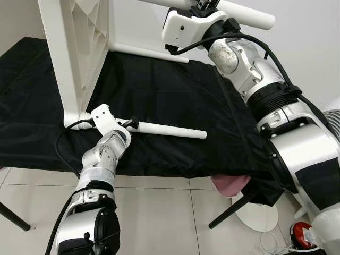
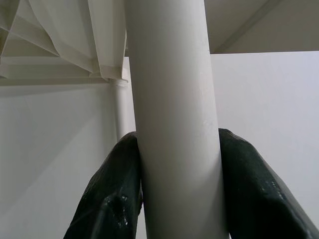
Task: Building children table
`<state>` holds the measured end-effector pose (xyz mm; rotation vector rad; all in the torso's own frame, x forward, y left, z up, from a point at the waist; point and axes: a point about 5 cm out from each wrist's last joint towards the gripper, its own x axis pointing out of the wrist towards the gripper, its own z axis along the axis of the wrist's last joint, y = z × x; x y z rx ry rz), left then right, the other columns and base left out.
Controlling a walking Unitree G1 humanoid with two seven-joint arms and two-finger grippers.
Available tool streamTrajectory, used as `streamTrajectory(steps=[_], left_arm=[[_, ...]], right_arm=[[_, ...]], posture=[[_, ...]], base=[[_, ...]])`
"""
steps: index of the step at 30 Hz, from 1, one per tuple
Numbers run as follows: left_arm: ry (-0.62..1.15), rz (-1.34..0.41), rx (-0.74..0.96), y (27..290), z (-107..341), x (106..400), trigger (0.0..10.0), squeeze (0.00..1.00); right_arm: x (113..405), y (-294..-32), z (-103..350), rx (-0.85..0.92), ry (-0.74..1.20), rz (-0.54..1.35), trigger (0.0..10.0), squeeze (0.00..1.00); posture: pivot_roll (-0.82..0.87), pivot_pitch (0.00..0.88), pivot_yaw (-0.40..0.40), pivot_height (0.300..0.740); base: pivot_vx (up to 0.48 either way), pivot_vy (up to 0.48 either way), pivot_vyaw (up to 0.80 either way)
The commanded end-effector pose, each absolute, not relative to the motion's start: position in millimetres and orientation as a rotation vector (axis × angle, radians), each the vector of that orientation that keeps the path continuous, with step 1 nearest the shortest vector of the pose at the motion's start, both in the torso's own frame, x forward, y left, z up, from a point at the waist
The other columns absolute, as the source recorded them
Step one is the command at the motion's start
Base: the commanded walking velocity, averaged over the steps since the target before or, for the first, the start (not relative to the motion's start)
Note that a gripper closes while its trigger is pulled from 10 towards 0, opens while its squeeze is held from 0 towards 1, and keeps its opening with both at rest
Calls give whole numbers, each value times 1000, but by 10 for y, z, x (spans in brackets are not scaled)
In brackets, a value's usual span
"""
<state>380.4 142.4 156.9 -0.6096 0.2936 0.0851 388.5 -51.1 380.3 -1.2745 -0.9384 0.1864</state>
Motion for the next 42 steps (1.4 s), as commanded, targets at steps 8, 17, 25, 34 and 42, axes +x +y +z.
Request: streamTrajectory(steps=[8,17,25,34,42], left_arm=[[276,137,-713,1447,1615,3883,10000,0],[168,212,-1015,1533,1781,3978,10000,0],[130,204,-1122,1490,1848,4023,10000,0],[141,89,-1201,1172,1964,4101,9765,0],[74,-93,-1190,976,2178,4133,0,0]], right_arm=[[3861,-784,4039,-1131,-958,74,0,0],[3872,-1083,4071,-1010,-905,-13,0,0],[3860,-1158,4069,-955,-899,-37,0,0],[3809,-1155,4134,-898,-915,-37,0,0],[3772,-1174,4158,-863,-929,-46,0,0]], posture=[[6,0,-124,740],[-20,0,-108,740],[-33,0,-101,740],[-43,0,-95,740],[-44,0,-92,740]], base=[[0,0,0],[0,0,0],[0,0,0],[0,0,0],[0,0,0]])
